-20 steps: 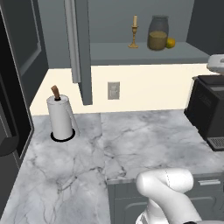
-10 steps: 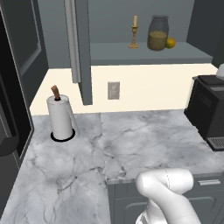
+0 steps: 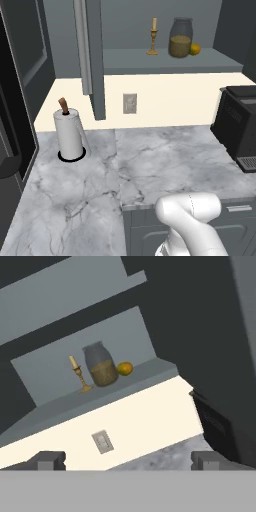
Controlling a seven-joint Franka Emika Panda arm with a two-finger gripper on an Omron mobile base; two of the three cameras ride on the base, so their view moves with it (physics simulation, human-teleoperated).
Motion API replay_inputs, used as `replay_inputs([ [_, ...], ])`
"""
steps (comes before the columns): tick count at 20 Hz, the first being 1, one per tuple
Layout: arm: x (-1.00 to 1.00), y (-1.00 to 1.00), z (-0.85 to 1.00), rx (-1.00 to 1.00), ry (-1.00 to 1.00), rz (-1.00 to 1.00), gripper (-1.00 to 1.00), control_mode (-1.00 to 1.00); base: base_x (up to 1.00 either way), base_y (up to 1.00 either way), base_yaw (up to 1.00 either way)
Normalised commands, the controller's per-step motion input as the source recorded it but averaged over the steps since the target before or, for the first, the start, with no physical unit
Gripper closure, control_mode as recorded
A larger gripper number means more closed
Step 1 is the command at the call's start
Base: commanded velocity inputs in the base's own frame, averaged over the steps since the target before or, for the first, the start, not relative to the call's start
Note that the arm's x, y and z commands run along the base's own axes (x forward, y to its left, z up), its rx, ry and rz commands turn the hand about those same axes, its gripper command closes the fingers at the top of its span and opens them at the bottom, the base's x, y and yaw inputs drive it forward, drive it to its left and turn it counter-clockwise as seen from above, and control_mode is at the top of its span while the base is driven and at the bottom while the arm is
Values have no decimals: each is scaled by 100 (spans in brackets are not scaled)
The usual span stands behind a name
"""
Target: Pick the jar and candle from the dining table and place them in the open cabinet. Close the cabinet after placing the objects.
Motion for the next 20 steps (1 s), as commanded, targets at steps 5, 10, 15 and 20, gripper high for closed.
replay_inputs([
  [5,0,-35,0,0,-4,-6,-100,-100,0,0,0],
  [10,-5,-41,0,0,-4,-5,-100,-100,0,0,0],
  [15,-18,-41,0,0,-4,-1,-100,-100,0,0,0],
  [20,-18,-32,0,1,-3,0,-100,-100,0,0,0],
])
